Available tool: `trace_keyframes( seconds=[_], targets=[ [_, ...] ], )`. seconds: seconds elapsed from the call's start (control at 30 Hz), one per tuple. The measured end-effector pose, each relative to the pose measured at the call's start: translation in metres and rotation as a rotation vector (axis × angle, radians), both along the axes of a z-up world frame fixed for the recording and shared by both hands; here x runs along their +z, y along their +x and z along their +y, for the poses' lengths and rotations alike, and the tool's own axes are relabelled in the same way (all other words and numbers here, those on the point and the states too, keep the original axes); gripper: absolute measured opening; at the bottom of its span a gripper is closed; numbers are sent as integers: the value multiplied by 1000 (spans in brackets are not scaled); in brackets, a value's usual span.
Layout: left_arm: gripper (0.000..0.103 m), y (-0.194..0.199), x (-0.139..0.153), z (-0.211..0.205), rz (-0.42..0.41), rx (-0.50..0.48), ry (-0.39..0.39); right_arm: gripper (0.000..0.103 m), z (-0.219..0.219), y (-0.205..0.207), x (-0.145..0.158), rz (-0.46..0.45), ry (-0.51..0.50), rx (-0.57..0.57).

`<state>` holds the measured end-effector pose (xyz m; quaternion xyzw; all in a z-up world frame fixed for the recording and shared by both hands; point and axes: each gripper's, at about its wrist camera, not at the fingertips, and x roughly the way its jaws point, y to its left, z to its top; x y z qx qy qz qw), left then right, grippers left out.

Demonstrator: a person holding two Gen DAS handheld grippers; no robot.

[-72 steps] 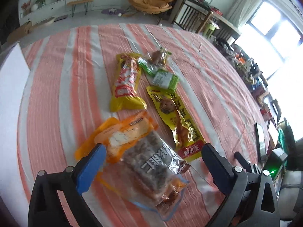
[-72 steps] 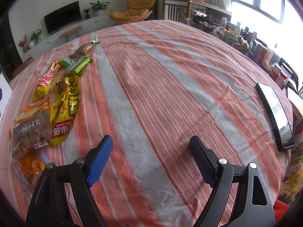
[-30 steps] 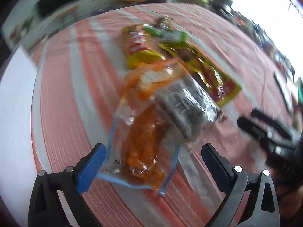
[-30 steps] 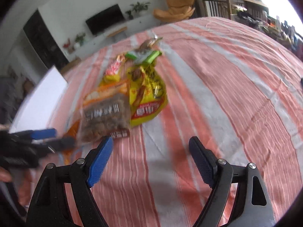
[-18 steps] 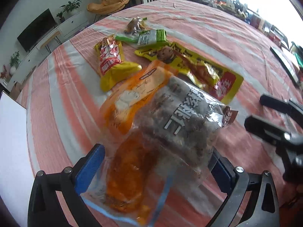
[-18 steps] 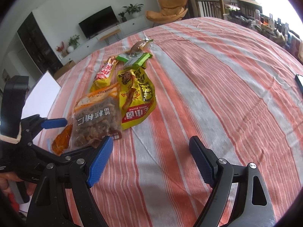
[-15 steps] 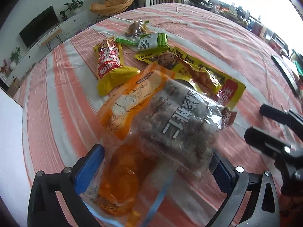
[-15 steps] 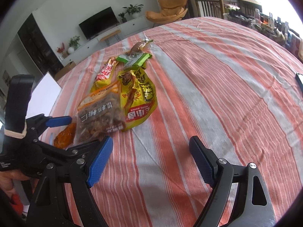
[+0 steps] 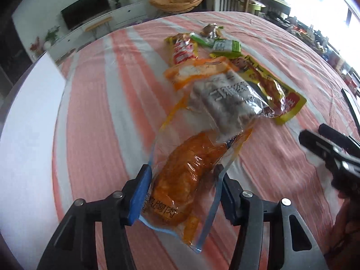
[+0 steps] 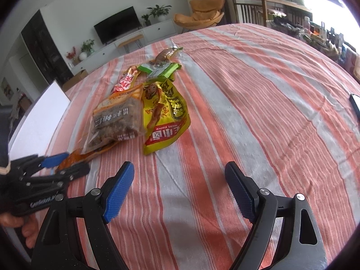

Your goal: Organize snacks

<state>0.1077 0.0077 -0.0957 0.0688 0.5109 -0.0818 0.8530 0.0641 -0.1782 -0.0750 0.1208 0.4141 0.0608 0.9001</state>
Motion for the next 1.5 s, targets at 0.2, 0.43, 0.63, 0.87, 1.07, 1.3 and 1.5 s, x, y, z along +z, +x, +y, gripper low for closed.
trace_keyframes(
  seconds=[0.2, 0.43, 0.63, 0.87, 1.07, 1.3, 1.5],
  targets=[
    [63, -33, -1, 17, -6, 72, -32, 85, 1, 0, 0, 0, -9, -1],
    [97, -33, -13, 19, -45, 56, -60, 86, 5, 1, 0, 3, -41, 4],
    [103, -34, -17, 23, -93, 57, -78, 86, 6, 1, 0, 4, -56, 5],
    [103, -35, -17, 22, -108, 62, -78, 86, 12, 2, 0, 11, -99, 10],
    [103, -37, -17, 22, -109, 65, -80, 86, 12, 2, -1, 12, -107, 10],
    [103, -36, -17, 22, -109, 65, -80, 86, 13, 2, -1, 13, -117, 11],
    [103, -37, -17, 24, -99, 59, -78, 86, 14, 2, -1, 15, -127, 11]
  ],
)
